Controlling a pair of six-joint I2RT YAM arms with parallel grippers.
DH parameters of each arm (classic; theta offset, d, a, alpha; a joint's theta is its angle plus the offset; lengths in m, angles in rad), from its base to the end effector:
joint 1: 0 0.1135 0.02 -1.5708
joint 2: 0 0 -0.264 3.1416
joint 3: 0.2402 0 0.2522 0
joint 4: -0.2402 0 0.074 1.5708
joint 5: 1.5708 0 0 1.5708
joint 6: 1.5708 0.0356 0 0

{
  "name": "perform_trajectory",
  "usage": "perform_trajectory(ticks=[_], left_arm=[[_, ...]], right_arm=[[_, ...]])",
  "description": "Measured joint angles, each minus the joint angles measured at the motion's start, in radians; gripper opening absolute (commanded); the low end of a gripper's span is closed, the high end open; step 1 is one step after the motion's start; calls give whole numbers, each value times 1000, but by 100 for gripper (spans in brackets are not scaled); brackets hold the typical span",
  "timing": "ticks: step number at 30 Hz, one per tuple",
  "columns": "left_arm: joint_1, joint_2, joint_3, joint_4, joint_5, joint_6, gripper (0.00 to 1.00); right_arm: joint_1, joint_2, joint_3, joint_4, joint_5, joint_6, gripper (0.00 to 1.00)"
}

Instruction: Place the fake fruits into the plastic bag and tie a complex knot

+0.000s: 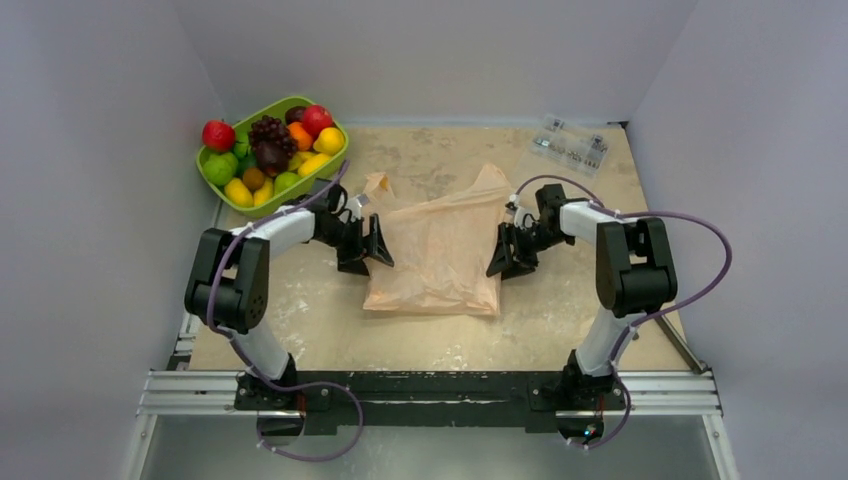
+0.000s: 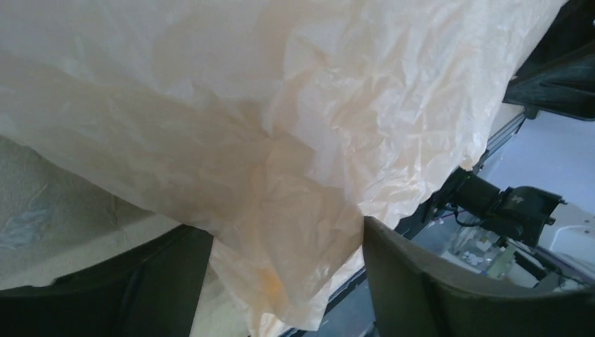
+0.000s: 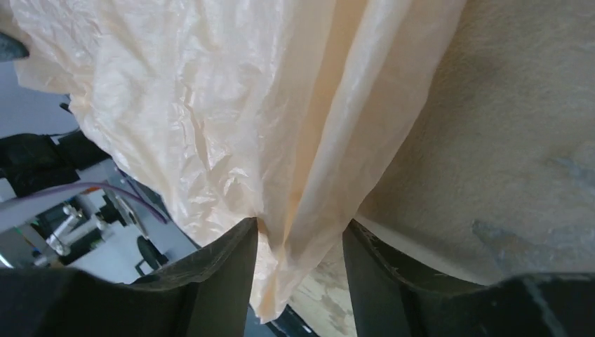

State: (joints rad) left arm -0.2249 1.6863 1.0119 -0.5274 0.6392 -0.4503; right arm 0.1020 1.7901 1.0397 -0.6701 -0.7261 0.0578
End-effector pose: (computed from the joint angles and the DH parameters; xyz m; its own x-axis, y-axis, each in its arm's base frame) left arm 0.3035 -0.0912 0.1740 -0.9878 -0.1324 -0.0826 -0.0457 0.7517 -0.6579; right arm 0.3085 0.0553 0.1485 -0.9921 -0.0581 -0.1116 -0.1179 0.7384 0.6640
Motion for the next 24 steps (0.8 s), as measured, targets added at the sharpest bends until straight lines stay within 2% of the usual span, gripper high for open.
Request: perform_trajectory(ticks=[1,2,4,8,12,14,16,17,19,20,22,24], left_arm=[[-5,21,1,-3,2,-3,42],[-5,43,3,-10,3,-3,27],[5,72,7,-28,1,8,2],[64,80,24,-92,-6,54,0],[180,48,28,-128,-27,99,0],[203,30,27,-142,-38,120,7],[171,8,21,-146,-32,139,14],[146,-1,20,-149,-24,149,23],[67,-31,16,-152,-8,174,48],[38,-48,12,-155,0,192,57],[13,-89,7,-183,26,223,72],[35,-128,6,-209,45,253,89]], right_arm=[[3,19,0,8,-5,8,5],[5,25,0,10,-8,2,0],[-1,48,13,-3,-9,-7,0],[-49,98,71,-33,14,-35,0],[-140,88,100,-49,87,-68,0],[-164,87,110,-50,118,-81,0],[-157,87,116,-62,130,-103,0],[-148,88,123,-72,129,-116,9],[-124,88,161,-111,129,-158,42],[-114,88,192,-134,129,-181,59],[-106,89,263,-184,132,-228,76],[-108,89,351,-222,143,-283,87]])
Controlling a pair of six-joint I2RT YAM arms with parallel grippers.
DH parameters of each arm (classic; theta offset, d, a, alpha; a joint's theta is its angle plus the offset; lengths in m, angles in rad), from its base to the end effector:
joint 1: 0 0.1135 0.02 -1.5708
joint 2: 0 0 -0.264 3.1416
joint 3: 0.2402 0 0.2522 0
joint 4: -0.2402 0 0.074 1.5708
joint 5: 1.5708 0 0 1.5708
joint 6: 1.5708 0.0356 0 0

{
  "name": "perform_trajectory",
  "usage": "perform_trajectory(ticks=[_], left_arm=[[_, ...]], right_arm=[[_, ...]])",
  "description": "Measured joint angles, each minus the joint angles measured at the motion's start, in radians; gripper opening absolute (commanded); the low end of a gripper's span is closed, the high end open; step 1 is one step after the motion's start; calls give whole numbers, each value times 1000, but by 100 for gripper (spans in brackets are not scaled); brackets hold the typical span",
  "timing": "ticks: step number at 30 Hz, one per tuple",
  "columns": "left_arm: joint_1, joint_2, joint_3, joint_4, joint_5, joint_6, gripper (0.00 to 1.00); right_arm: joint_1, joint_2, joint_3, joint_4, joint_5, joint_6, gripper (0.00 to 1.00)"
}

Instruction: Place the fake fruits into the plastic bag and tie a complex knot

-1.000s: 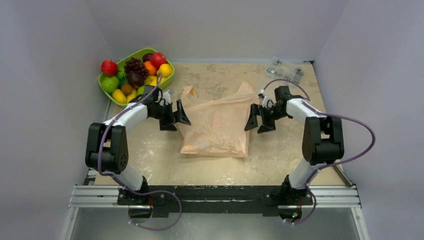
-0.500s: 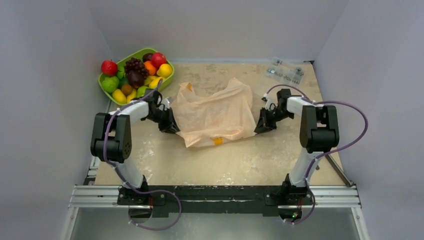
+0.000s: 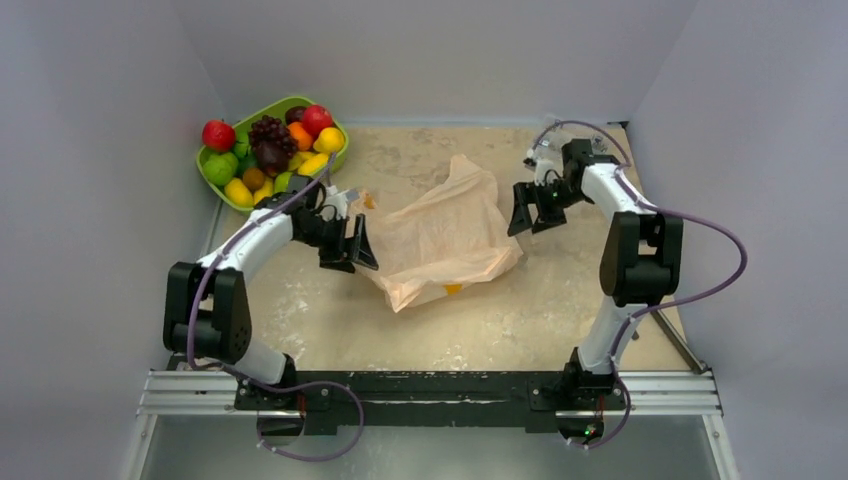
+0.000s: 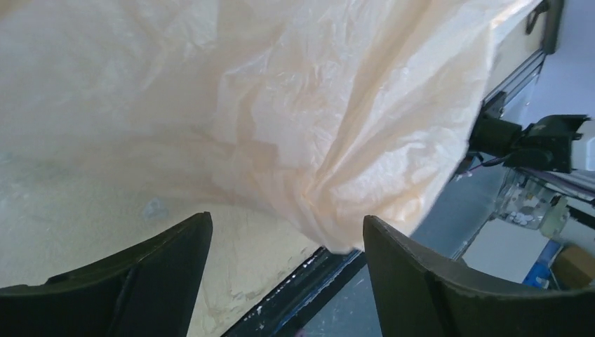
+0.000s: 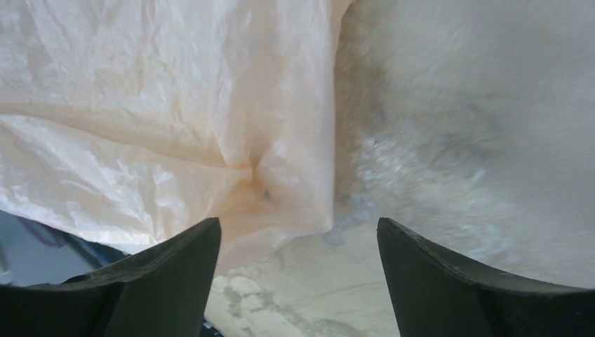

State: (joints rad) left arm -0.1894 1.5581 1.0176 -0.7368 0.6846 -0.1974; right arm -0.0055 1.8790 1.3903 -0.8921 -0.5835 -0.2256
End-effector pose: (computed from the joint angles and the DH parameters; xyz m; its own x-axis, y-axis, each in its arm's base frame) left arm 0.2776 -0.0761 0.2056 -0.9857 0.0343 -0.1650 0.1348 0.7476 -0.6503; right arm 0.3642 0.0176 0.2012 -0.9349 -0.1815 -0.3051 -0.3166 0.8152 0.4851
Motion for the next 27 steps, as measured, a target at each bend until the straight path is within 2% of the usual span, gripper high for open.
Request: perform_trajectory(ticks=[2,4,7,10,13,17,22,23,24,25,27], left_arm=[[55,-63,0,-17,22,41,99],[98,-117,16,-30,31,86,100],[117,-126,129,-34,-3,137,100],[115,-35,292,-9,-84,132,100],[117,84,389,42,-193,100,100],[117,250,447,56,-296,48,100],[111,387,488,53,-359,19,100],[108,403,496,52,-370,15,100],[103,417,502,50,-378,11,96],[99,426,507,49,-381,6,84],[89,444,514,47,-379,-8,39]], right_arm=[[-5,0,72,-9,26,-40,98],[-8,2,154,-17,59,-59,99],[-6,54,332,-28,74,-41,99],[21,162,538,5,89,17,99],[77,263,666,71,104,105,99],[173,378,758,139,135,200,99],[264,472,771,217,147,259,98],[275,484,771,225,147,262,95],[284,495,771,233,147,264,90],[290,505,771,238,147,266,78],[296,522,771,242,143,269,32]])
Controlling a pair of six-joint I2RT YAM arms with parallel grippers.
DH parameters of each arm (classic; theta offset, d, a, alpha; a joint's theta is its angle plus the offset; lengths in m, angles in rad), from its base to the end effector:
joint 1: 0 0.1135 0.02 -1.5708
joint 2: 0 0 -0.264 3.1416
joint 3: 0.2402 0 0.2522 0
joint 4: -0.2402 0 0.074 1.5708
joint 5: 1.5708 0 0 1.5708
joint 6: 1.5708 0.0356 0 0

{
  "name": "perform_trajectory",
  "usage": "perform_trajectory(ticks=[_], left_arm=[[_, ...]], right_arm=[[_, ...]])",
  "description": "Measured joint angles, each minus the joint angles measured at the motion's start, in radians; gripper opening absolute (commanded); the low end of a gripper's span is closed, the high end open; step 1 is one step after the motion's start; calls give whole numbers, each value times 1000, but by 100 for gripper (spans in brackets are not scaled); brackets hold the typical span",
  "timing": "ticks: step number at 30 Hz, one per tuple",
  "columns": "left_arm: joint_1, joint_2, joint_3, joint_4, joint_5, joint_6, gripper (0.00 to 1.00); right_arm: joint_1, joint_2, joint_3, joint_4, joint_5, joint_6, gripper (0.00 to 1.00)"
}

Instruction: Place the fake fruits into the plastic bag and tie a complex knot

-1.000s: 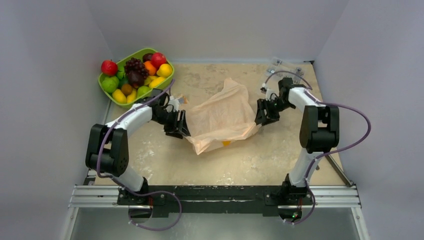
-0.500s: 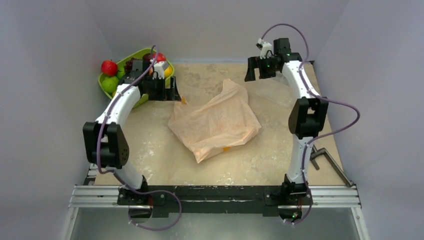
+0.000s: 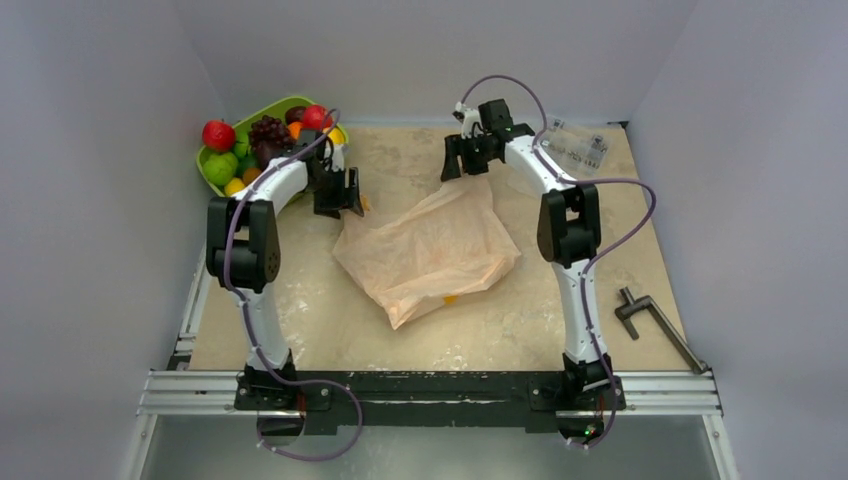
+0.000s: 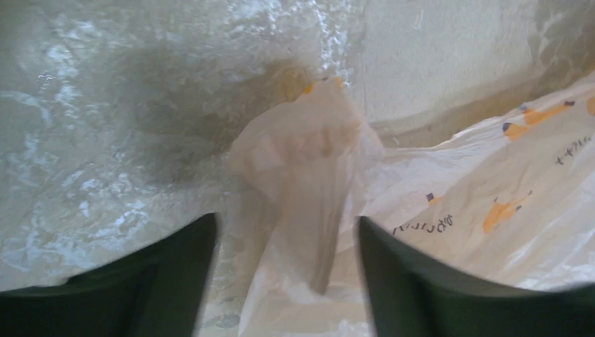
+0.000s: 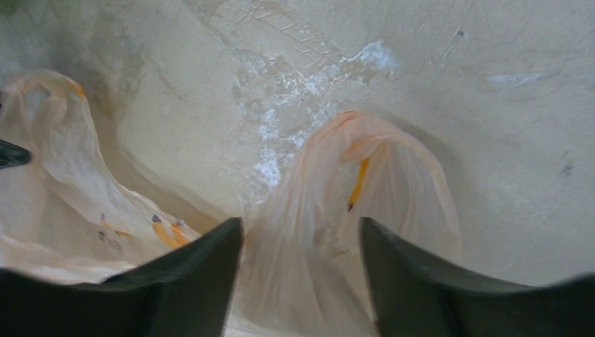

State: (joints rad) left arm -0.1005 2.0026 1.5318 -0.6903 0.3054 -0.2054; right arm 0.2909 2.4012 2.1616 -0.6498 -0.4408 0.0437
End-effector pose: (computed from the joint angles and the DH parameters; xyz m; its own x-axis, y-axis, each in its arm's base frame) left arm 0.4158 -0.0527 0.1966 -0.9373 -0.1010 -0.3337 0.0242 0.9360 -0.3512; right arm 0.5072 0.1677 0.2093 -0.7659 -0.1881 -0.6148 -0.4838 0.7983 0.3586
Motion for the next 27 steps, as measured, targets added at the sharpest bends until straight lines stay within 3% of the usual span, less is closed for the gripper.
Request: perform_trajectory(ticks=[2,3,8,11,14,17,19,20,21,24,27], left_arm=[[-5,13,6,-4,23,-6,7],[-6,18,11,-8,49,-8,0],[3,-65,-19,33,190,8,0],[50,-298,-146,88,310,53,0],[94,-575,-230,62,414,192,0],[2,-845,-364,38,485,336,0],[-127,-973,-462,20,491,404,35],[-189,-1034,-516,12,492,434,66],[-224,-1082,-560,-11,483,451,80],[-232,-1155,-597,-108,412,451,99],[-202,-1184,-556,-158,355,410,100]], right_arm=[[0,10,0,4,-23,-1,0],[-1,11,1,4,-35,-1,0],[-14,-17,10,18,-122,-27,0],[-40,-138,-59,79,-192,-37,0],[-92,-299,-108,154,-282,-37,0],[-134,-430,-107,229,-392,-30,0],[-141,-499,-122,295,-472,6,0],[-140,-531,-150,340,-511,29,0],[-138,-554,-179,379,-537,48,0],[-121,-608,-294,524,-624,103,0],[-119,-637,-433,673,-714,154,0]])
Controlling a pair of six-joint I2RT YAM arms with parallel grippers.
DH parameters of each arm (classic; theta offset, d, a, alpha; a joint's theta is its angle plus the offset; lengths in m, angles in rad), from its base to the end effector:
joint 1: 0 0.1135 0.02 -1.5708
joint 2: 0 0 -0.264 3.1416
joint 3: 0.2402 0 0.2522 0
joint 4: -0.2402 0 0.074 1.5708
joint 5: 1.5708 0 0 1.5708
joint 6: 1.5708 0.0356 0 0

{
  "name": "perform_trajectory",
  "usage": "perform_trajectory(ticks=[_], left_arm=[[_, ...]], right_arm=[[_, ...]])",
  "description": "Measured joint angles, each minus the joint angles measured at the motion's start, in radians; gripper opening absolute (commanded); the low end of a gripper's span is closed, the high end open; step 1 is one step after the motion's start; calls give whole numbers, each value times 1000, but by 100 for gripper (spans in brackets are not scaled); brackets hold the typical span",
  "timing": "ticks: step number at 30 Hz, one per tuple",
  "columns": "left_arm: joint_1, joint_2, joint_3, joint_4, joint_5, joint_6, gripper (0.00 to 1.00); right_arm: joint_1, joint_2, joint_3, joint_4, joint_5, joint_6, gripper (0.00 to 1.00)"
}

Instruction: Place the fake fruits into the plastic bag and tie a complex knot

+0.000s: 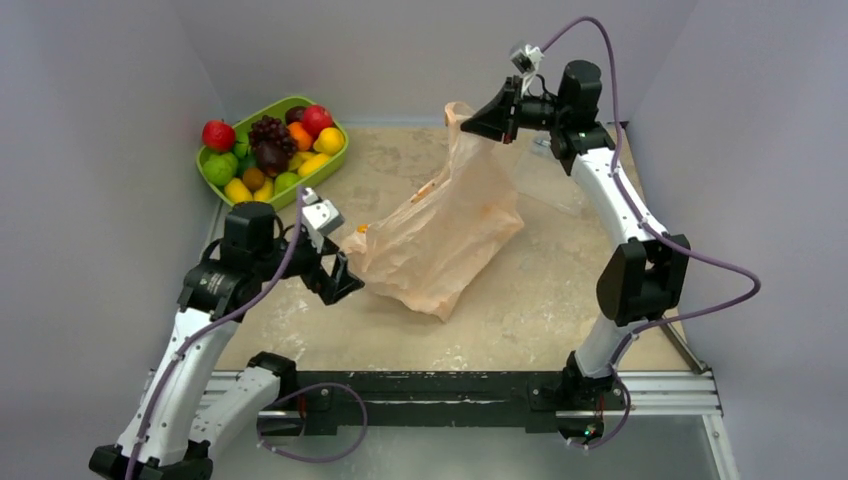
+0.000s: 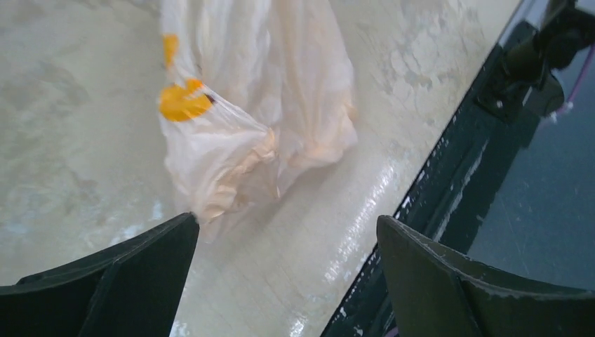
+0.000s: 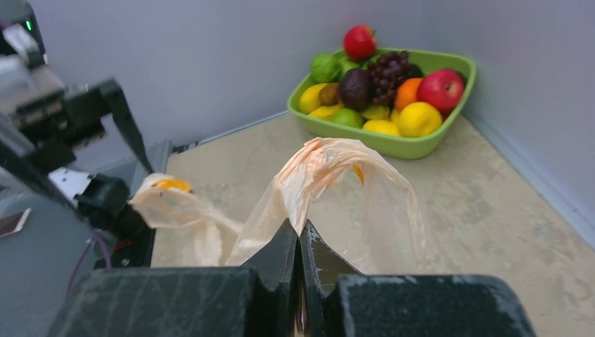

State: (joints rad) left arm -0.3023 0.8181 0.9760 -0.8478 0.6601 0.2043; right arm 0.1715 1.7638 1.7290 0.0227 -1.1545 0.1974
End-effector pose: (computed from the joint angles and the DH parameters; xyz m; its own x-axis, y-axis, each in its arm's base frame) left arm 0.1374 -0.0657 0.3390 -0.4556 0.3100 -0.8345 0.7957 0.5621 -0.2257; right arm 0.3944 0.1014 0.4230 -0.2020 0.0455 -0.9783 -0.9489 0.2381 0.2070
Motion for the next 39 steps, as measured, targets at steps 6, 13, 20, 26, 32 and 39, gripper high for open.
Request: perform_trajectory(ticks=[6,13,20,26,32,39], left_arm=[[37,-37,196,89,-80,-145,100],[61,234,318,196,-35,-174,100],[38,408,212,294,53,-186,100],[-9,443,149,431,50,-220,99],[-46,486,139,476,103,-288,0],[68,188,-20,467,113,-536,0]], right_arm=[[50,-33,-139,150,-121,66,0],[167,-141,-151,243,-188,84,0],[183,-222,-150,351,-227,121,0],[212,-212,-150,502,-254,258,0],[212,-208,-135,621,-300,359,2],[-58,-142,-139,559,-279,366,18]])
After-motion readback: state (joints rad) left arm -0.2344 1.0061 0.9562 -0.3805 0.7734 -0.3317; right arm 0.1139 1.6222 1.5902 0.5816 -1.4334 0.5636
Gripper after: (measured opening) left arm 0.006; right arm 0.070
